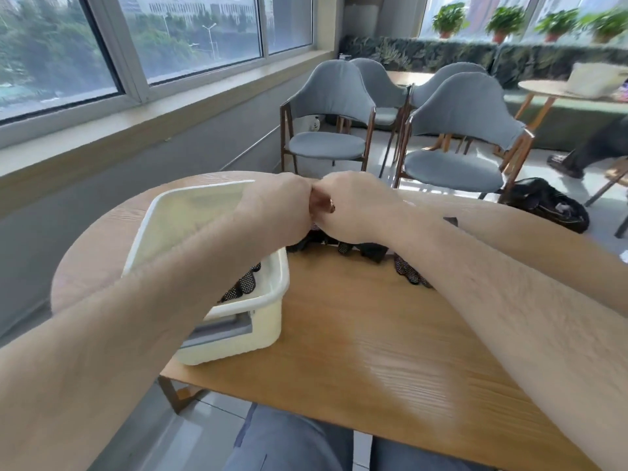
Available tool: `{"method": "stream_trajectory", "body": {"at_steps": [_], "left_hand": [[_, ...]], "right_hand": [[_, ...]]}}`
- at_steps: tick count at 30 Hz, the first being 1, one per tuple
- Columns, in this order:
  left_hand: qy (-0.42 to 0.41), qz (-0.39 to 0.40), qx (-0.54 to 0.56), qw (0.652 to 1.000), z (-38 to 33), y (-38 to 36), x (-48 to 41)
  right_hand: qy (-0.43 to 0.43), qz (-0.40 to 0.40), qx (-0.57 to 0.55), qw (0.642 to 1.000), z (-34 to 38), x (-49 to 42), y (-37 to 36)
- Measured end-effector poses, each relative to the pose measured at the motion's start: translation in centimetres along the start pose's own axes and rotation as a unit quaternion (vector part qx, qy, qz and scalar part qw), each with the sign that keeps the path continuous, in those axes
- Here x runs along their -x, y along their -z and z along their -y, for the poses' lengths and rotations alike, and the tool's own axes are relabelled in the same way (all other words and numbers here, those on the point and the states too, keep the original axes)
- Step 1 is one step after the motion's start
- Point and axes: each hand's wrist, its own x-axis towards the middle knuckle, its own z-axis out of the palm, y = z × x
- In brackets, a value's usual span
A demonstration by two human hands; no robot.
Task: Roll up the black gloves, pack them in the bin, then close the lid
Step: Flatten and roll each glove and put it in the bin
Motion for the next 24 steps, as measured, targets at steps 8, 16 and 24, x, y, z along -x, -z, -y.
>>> {"method": "stream_trajectory", "body": {"at_steps": [8,16,24], "left_hand": [[0.027,-0.124,0.136,0.983,-11.0,-4.1,2.7],[-0.025,-0.123,0.309,0.943,-16.1,-13.7,-0.3],[-0.003,-0.149,0.352,0.924,-17.0,-14.8,-4.3]], "right_hand": [[-0.182,-0.055,-0.115,0.975,-9.0,9.6,-4.4],[-0.28,-0.212,-0.045,0.935,-11.5,14.6,-14.5],[-0.317,-0.226,-0.014,0.921,-13.8,13.1,-15.0]]}}
